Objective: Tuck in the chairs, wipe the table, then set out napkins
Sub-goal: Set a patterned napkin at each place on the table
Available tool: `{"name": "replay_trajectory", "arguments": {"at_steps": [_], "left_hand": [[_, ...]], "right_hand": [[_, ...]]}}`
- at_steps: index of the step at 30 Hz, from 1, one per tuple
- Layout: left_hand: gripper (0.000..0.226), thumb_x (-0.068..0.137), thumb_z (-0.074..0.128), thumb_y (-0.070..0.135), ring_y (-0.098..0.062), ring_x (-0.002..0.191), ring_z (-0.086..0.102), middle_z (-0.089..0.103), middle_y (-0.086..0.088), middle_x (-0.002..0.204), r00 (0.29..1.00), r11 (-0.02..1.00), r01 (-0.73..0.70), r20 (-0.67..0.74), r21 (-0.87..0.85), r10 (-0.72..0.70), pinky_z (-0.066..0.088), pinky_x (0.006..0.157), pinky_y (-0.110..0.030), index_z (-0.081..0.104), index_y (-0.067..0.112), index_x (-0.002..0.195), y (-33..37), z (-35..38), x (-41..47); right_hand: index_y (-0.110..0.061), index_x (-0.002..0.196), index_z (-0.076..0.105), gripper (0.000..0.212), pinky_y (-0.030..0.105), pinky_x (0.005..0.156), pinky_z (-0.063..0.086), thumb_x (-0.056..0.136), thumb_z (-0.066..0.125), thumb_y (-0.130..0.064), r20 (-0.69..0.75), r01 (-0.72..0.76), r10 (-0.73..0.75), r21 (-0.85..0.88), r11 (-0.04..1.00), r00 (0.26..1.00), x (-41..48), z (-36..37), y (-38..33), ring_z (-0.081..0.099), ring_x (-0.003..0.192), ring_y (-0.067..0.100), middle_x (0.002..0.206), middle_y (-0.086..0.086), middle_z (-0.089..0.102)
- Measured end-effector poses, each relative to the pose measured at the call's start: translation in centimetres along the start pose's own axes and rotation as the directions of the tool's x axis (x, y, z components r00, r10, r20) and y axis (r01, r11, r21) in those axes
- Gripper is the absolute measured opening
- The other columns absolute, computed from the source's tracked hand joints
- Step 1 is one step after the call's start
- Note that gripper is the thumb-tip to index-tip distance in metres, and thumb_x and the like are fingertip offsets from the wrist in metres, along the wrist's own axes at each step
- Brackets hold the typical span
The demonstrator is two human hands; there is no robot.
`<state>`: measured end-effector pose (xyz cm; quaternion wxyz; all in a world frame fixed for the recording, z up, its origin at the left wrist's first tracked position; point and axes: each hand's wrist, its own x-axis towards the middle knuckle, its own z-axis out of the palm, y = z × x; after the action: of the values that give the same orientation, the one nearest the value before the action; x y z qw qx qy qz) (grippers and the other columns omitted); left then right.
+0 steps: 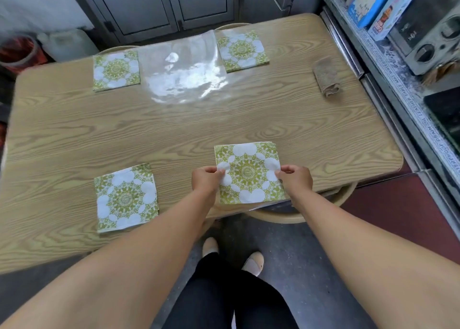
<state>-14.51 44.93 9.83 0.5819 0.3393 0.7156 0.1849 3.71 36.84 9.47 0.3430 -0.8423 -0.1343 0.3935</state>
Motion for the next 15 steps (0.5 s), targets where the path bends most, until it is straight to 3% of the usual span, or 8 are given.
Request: {"name": "replay_trajectory", "arguments": {"at_steps": [6,10,15], "left_hand": [[0.002,0.09,0.067,0.01,-0.022,0.091,0.063,0.069,-0.009,0.098,1.0,0.999,-0.003,0.016,0.032,0.003,0.049,0.081,-0.032,0.065,0.01,0.089,1.2,3.7,-0.1],[0.013,0.089,0.067,0.009,-0.022,0.091,0.063,0.07,-0.01,0.103,0.999,0.998,0.007,0.037,0.059,-0.009,0.049,0.078,-0.031,0.067,0.006,0.102,2.0,5.9,0.7],[0.012,0.086,0.069,0.003,-0.023,0.088,0.065,0.071,-0.011,0.101,0.999,0.997,0.04,0.03,0.061,-0.042,0.048,0.073,-0.03,0.067,0.006,0.098,2.3,7.3,1.0]], "right_hand": [[-0.013,0.094,0.073,0.01,0.028,0.077,0.05,0.085,0.069,-0.014,-0.02,-0.036,0.037,0.035,0.999,0.999,2.2,-2.7,-0.4,0.065,0.084,0.019,0.09,0.002,0.071],[-0.014,0.092,0.072,0.007,0.025,0.073,0.047,0.085,0.07,-0.014,-0.061,-0.058,0.062,0.055,0.997,0.996,3.6,-4.5,-0.7,0.066,0.083,0.019,0.09,0.002,0.071],[-0.017,0.086,0.069,0.006,0.026,0.076,0.048,0.084,0.072,-0.011,-0.059,-0.065,0.068,0.049,0.997,0.996,4.8,-5.9,-1.1,0.065,0.085,0.019,0.09,0.002,0.069]]}}
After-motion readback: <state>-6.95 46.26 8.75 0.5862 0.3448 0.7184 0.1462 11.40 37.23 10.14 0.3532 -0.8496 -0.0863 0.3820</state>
